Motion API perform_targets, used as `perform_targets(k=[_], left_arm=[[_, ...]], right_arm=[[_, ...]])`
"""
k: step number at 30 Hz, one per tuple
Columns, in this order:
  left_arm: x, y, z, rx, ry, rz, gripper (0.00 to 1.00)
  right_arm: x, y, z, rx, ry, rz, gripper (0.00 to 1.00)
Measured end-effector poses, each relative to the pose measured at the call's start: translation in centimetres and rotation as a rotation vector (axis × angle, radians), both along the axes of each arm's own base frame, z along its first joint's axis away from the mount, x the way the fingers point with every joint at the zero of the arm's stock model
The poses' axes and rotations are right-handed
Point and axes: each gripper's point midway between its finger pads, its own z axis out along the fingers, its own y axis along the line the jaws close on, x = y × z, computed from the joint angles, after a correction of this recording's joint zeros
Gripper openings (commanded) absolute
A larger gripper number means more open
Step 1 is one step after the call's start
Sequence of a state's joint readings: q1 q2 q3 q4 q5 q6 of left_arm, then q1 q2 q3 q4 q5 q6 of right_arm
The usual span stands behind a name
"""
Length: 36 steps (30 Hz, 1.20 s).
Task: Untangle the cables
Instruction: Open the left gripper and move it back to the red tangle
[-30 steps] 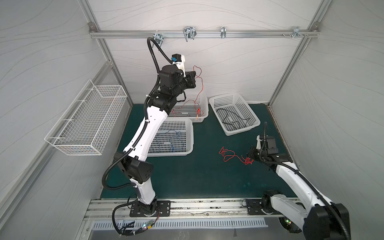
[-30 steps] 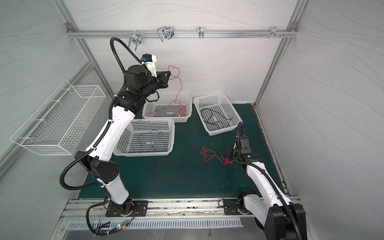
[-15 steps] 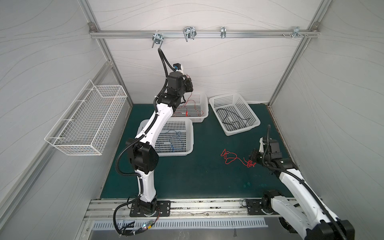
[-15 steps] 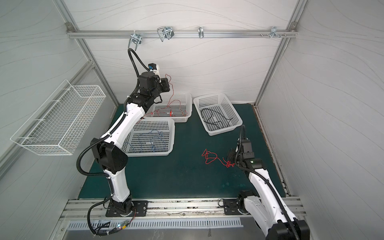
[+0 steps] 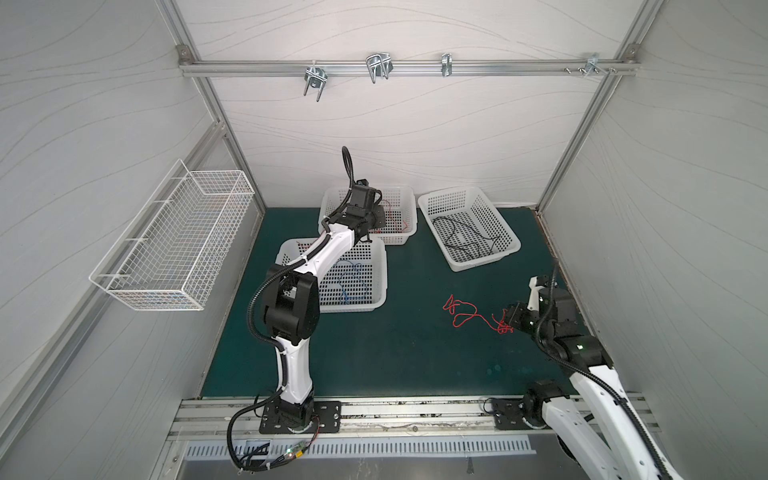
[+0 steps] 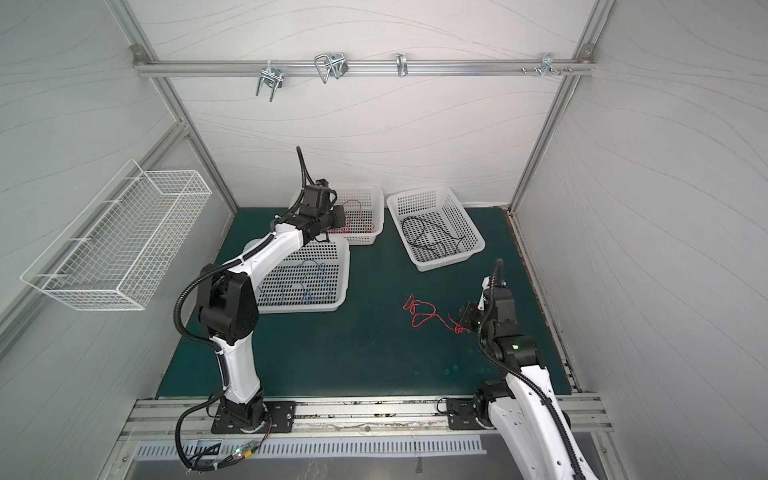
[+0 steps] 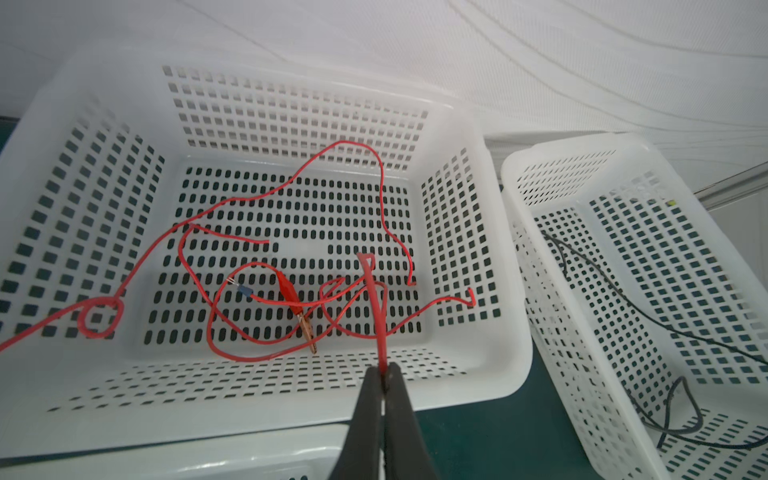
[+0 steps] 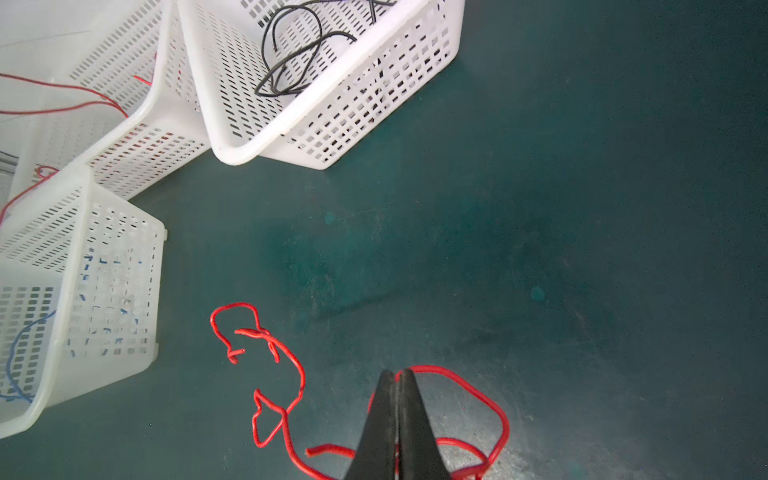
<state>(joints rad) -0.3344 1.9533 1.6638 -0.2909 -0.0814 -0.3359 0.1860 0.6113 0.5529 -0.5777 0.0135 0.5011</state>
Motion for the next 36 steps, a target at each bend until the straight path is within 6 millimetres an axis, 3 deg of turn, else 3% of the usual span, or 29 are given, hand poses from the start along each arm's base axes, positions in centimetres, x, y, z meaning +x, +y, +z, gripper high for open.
perform_targets(k=[4,10,16,18,22,28,31,36], left_arm=[[-0.7,0.0,-1.7,0.004,0.044,-0.006,0.19],[-1.2,-0.2,-2.4,0.003,0.065,-0.028,0.41],[-1.9,-0.4,-2.5,0.007,0.091,-0.053,0.8],[-2.5,-0.6,-2.1,0.009,0.092,-0.07,0.99],[-4.0,-1.9,0.1,0.018,0.057,-0.131,0.99],[-8.6,-6.8,2.8,0.019,-0.007,-0.296,0.99],[-11.4,-9.2,2.4,0.003,-0.005,-0.39,0.99],[-15.8,-12.6,0.1,-0.024,0.044,-0.53,0.99]], right_arm=[[-0.1,0.1,-0.1,0.003,0.005,0.007,0.0],[-0.4,0.2,-0.2,-0.004,0.025,0.019,0.0],[-0.4,0.3,-0.2,-0.006,0.028,0.032,0.0],[-0.4,0.4,-0.3,-0.003,0.034,0.036,0.0],[-0.2,0.7,-0.6,0.003,0.048,0.045,0.0],[0.3,1.1,-0.7,0.014,0.056,0.058,0.0],[0.6,1.4,-0.3,0.024,0.046,0.067,0.0],[1.1,1.8,0.5,0.043,0.018,0.083,0.0]])
